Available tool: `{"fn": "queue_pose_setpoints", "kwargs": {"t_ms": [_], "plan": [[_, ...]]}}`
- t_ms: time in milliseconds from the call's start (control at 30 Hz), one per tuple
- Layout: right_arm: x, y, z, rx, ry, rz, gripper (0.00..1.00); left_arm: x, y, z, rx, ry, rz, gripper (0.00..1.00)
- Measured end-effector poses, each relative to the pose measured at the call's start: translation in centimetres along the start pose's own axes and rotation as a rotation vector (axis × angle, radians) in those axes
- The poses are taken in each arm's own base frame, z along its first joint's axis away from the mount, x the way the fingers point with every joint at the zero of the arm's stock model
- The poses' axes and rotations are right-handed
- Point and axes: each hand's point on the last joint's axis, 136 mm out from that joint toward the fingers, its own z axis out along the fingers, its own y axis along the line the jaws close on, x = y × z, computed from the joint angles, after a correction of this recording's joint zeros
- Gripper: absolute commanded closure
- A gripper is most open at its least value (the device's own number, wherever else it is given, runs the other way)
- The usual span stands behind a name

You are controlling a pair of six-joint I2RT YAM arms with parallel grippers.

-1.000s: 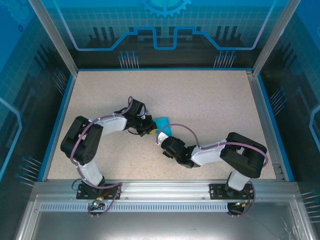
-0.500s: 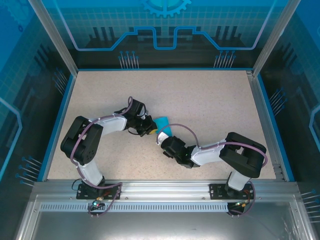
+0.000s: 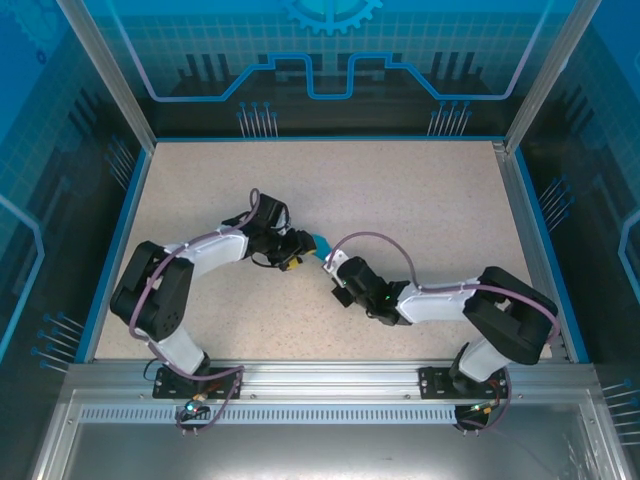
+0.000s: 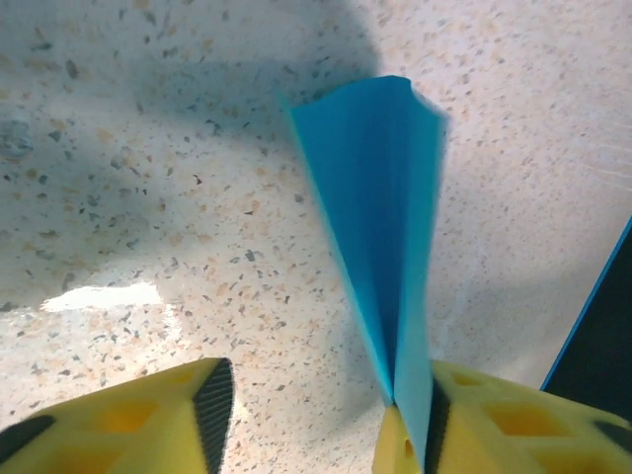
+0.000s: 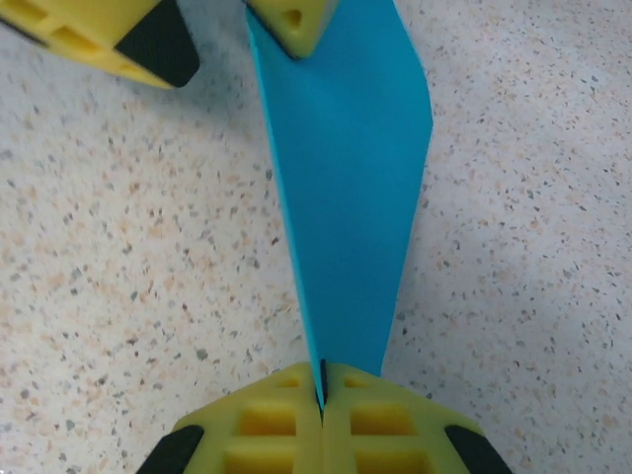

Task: Fold a paper plane with a square sheet of paper (pick it up from the middle)
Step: Fold the wing for the fifth time at the center of the table.

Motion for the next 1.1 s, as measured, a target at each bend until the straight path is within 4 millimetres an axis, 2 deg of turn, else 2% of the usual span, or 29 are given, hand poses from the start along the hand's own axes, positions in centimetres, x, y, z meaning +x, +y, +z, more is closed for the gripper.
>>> {"fn": "queue_pose_setpoints", "kwargs": {"t_ms": [200, 400, 633, 800, 1000, 1100], "plan": [[0.6, 0.7, 0.0, -0.085, 0.004, 0.030, 1.00, -0.4, -0.9, -0.4, 0.015, -0.011, 0.007, 0.36], [2.1, 1.5, 0.8, -0.098, 0.050, 0.010, 1.00, -0.4, -1.0, -0.4, 0.017, -0.009, -0.015, 0.23], [3.1, 3.0, 1.3, -0.109, 0.080, -0.031, 1.00, -0.2, -0.3, 0.0, -0.004, 0.006, -0.043, 0.27], [3.0, 3.1, 1.4, -0.094, 0.075, -0.041, 1.00, 0.3, 1.0, 0.6, -0.054, 0.039, -0.083, 0.29], [3.1, 3.0, 1.5, -0.082, 0.074, -0.038, 1.00, 0.5, 1.4, 0.7, -0.075, 0.047, -0.097, 0.24], [3.1, 3.0, 1.5, -0.078, 0.073, -0.032, 1.00, 0.5, 1.5, 0.6, -0.080, 0.043, -0.098, 0.26]]}}
